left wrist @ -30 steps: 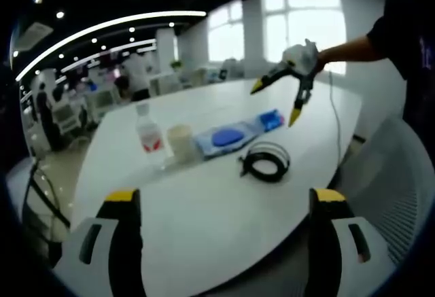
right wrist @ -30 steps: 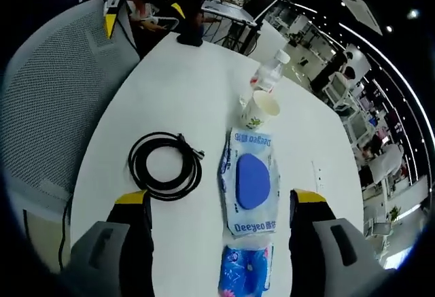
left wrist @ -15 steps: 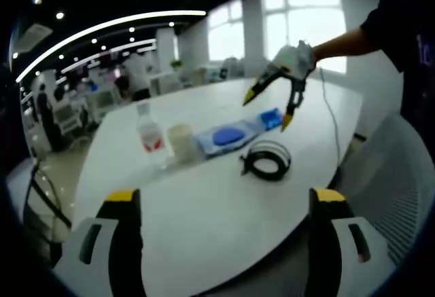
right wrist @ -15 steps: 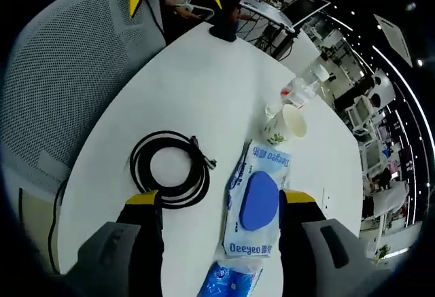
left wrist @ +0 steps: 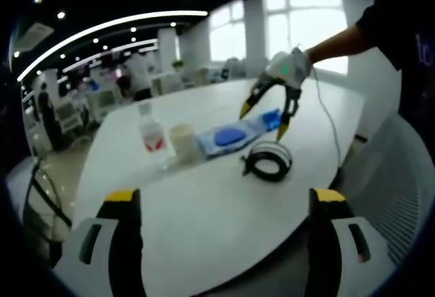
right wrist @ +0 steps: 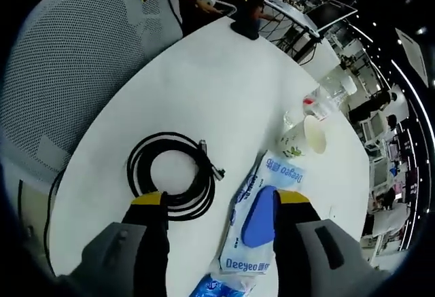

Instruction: Arrange the tabletop items into an orderly group along one side of the table until the central work area is clear of visible clutter.

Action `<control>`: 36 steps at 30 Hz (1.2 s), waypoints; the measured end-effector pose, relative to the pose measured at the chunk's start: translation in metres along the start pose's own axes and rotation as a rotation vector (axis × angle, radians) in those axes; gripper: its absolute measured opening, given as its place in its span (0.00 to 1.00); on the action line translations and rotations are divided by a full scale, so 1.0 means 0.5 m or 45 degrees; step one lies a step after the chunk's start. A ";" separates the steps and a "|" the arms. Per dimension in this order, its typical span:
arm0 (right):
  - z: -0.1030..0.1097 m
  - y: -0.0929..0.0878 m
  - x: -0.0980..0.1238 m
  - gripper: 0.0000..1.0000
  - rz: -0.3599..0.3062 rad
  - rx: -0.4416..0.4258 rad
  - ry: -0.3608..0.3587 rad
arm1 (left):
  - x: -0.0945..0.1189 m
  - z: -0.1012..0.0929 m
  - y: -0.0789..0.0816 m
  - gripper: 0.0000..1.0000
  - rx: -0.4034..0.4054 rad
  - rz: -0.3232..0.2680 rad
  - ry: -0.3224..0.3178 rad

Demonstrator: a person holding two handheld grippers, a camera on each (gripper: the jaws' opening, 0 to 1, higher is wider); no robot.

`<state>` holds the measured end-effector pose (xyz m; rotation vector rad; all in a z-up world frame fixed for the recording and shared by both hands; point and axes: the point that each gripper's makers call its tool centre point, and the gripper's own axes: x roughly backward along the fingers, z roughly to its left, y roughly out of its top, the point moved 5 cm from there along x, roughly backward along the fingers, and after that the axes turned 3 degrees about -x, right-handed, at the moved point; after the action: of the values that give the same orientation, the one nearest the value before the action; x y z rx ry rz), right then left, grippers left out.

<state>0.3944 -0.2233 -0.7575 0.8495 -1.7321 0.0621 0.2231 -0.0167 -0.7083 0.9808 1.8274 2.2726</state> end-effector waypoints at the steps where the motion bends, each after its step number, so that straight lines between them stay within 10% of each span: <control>1: 0.001 0.002 -0.005 0.61 0.000 0.009 0.008 | 0.000 0.000 0.000 1.00 0.003 0.000 -0.002; 36: 0.022 0.029 -0.126 0.33 0.023 0.093 0.239 | -0.006 -0.004 -0.011 0.99 0.039 0.047 -0.022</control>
<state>0.3828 -0.1857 -0.8100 0.8539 -1.5692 0.2121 0.2228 -0.0184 -0.7147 1.0441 1.8585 2.2555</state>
